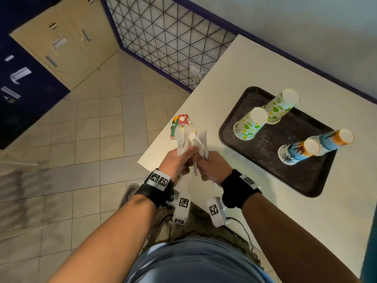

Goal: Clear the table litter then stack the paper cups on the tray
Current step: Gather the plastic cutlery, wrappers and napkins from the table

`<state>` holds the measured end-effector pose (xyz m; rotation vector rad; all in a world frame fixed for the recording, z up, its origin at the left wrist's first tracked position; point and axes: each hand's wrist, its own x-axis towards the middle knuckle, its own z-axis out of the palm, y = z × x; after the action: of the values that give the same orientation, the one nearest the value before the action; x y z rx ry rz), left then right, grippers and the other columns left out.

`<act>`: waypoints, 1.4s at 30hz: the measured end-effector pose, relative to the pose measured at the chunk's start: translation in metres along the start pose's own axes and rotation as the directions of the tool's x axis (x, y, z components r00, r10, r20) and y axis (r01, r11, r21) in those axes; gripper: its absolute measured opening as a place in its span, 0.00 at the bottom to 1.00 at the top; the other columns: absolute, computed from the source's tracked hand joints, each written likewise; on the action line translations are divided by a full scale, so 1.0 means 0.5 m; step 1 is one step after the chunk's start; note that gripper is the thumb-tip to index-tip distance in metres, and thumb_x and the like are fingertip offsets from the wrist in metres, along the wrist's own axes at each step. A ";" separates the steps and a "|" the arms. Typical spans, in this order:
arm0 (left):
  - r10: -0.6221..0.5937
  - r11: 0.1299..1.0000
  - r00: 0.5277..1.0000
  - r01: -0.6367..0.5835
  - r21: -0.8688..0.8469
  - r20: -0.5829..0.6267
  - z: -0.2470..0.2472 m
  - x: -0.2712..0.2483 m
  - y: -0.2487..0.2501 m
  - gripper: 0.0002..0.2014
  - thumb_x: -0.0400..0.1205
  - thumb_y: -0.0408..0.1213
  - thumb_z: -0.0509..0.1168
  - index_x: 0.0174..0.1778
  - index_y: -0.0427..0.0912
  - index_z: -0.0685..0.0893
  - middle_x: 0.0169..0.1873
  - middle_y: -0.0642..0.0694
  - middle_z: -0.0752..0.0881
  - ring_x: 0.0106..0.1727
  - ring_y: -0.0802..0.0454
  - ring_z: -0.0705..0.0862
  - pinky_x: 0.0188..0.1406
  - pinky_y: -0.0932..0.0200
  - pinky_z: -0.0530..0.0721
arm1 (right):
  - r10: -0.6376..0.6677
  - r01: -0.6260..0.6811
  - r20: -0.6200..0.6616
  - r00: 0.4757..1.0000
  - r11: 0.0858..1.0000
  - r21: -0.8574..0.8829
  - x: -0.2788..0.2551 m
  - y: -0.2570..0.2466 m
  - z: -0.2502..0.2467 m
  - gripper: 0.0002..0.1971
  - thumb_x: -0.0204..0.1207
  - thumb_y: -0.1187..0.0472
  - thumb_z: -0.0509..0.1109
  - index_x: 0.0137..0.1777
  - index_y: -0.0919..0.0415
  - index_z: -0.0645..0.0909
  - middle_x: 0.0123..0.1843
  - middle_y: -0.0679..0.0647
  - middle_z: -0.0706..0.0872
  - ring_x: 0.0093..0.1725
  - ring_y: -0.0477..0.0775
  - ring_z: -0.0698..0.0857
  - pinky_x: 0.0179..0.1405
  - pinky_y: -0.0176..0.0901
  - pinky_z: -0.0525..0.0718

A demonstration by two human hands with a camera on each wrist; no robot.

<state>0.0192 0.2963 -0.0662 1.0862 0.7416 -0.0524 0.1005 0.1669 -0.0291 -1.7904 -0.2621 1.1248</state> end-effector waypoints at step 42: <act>0.027 1.000 0.975 -0.027 0.002 -0.219 0.010 -0.015 0.052 0.13 0.74 0.45 0.70 0.28 0.41 0.83 0.20 0.44 0.78 0.20 0.49 0.74 0.29 0.56 0.73 | -0.433 0.306 -0.137 0.891 0.795 -0.524 0.001 -0.062 0.048 0.22 0.75 0.71 0.55 0.62 0.82 0.81 0.48 0.75 0.84 0.40 0.66 0.79 0.38 0.46 0.76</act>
<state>0.0263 0.3026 -0.0404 1.1121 0.9245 0.0922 0.0909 0.1976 -0.0066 -2.1770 -0.7722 0.5593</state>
